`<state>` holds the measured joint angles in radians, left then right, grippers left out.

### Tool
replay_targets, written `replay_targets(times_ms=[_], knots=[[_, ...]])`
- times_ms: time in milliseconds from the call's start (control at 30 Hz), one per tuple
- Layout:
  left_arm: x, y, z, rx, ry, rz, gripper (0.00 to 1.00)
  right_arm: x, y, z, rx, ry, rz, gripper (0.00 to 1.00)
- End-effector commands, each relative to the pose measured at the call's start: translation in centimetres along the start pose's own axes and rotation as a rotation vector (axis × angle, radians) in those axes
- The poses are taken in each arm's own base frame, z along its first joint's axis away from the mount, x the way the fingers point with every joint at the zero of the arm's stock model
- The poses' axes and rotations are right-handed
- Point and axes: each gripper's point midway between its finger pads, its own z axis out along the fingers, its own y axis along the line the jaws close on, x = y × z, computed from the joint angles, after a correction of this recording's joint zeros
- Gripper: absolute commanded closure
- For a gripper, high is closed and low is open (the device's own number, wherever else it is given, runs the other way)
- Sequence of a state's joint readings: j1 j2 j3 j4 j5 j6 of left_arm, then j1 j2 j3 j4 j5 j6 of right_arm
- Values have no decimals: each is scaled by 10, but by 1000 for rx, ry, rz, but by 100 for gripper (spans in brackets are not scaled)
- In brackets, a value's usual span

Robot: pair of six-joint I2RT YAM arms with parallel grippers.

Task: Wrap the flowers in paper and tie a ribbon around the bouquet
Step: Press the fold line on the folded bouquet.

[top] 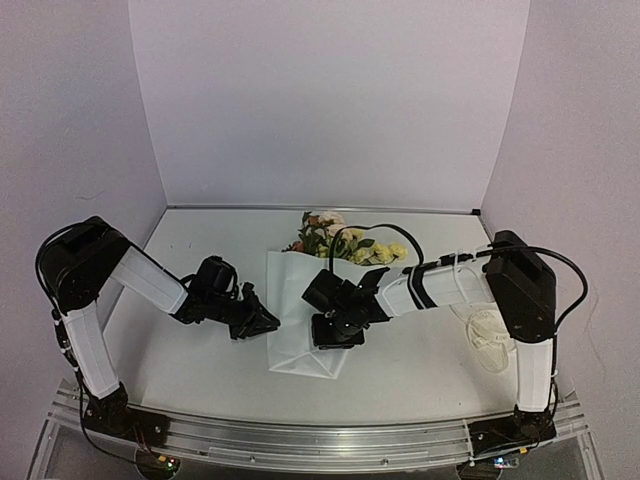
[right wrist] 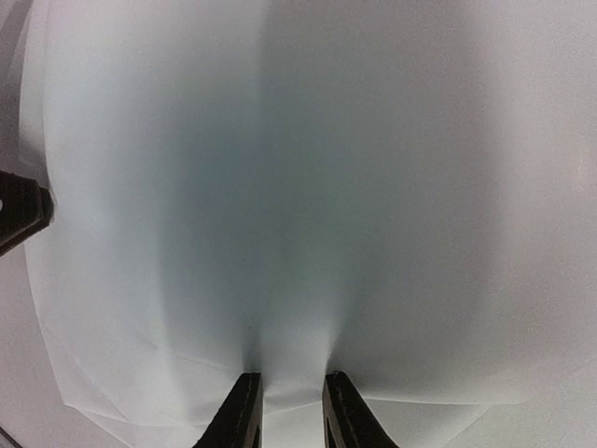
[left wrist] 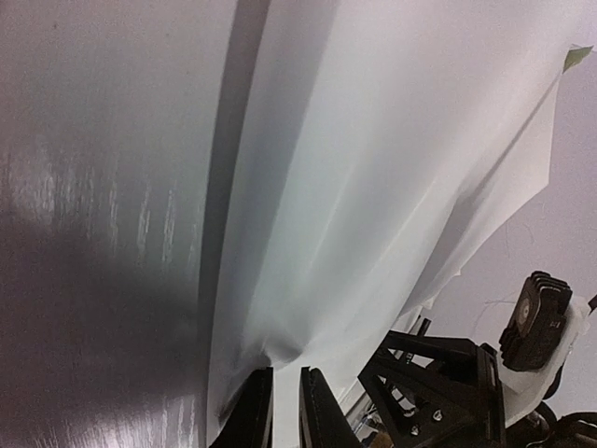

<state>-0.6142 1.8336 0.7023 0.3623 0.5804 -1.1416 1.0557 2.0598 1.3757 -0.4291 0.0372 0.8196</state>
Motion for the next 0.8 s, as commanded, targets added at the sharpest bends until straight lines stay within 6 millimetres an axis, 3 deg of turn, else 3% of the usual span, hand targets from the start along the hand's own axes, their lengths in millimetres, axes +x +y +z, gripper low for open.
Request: replay_targets(times_ms=[0,400,767], knots=[[-22,-15,0,76,-48,-21,87,10,-11,10,37,18,-16,75],[-66,-13,3,92,-110,-76,84,16,-14,12,35,34,-18,76],[-131,-9,5,97,-163,-101,85,19,-13,16,26,45,-15,76]])
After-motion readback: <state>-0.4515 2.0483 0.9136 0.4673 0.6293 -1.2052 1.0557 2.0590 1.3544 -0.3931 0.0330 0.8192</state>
